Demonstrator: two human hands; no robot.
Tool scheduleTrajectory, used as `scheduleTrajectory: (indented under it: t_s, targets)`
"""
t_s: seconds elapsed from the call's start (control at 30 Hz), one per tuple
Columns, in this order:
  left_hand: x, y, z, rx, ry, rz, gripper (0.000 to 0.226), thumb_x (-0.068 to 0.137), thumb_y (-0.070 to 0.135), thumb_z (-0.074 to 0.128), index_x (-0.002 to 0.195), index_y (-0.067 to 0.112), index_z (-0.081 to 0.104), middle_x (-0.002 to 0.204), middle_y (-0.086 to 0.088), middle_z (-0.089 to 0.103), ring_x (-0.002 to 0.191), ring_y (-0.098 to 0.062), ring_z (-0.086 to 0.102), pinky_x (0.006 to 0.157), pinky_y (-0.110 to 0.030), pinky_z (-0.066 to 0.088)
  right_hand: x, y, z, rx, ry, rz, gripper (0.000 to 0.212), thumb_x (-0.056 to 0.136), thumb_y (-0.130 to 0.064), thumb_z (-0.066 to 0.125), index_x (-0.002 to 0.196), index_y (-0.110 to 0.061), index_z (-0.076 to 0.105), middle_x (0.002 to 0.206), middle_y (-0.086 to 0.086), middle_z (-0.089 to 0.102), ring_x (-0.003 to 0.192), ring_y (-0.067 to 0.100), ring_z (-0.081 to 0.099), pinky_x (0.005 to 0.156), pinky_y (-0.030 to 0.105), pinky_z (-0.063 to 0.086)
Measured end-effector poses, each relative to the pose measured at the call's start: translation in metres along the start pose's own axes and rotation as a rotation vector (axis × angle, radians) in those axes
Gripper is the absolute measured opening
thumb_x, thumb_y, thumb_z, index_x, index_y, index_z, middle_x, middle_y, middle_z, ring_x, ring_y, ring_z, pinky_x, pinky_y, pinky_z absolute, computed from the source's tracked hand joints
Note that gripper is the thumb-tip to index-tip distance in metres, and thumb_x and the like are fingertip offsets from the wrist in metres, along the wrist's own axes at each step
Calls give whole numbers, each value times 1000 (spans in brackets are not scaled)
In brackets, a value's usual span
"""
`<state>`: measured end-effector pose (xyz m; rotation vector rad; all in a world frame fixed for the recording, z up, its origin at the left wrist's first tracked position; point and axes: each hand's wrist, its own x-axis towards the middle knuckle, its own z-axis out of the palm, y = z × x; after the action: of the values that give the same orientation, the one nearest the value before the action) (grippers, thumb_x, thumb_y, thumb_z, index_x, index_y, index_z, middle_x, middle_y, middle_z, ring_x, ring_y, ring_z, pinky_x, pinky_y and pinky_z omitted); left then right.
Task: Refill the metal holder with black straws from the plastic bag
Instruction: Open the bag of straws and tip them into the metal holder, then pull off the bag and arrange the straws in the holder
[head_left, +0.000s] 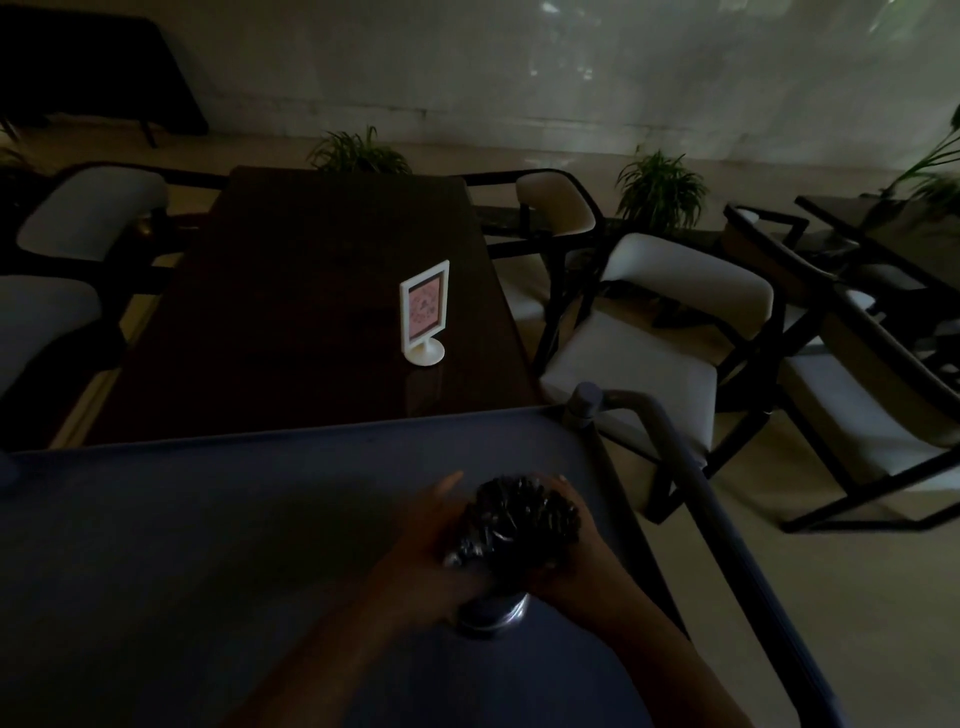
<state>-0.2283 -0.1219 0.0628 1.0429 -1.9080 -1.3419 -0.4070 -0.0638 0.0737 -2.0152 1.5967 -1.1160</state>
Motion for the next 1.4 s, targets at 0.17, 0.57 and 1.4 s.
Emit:
scheduleTrajectory:
  t_s: [0.17,0.57,1.4]
  targets:
    - [-10,3,-2,-120,55,-63,62,72,4,82,120,29,53,113,15,62,109,8,60,86,-4,45,-1,8,-9,261,-32,282,61,63,-36,84,116,-50,56,130,-3,56,121,4,55,102,26,46]
    - [-1,5,-17,-306,69,-112,42,82,13,74,117,34,65,117,18,69,109,0,63,83,-13,52,-3,6,-8,402,55,474,42,79,-2,76,116,-17,64,117,6,68,109,14,67,93,28,54]
    - [-13,41,-39,81,349,188,15,86,19,67,88,33,70,88,13,70,87,-3,66,76,-13,51,4,-25,-50,219,278,372,14,88,-1,66,93,-9,76,79,-11,70,71,-13,63,69,6,46]
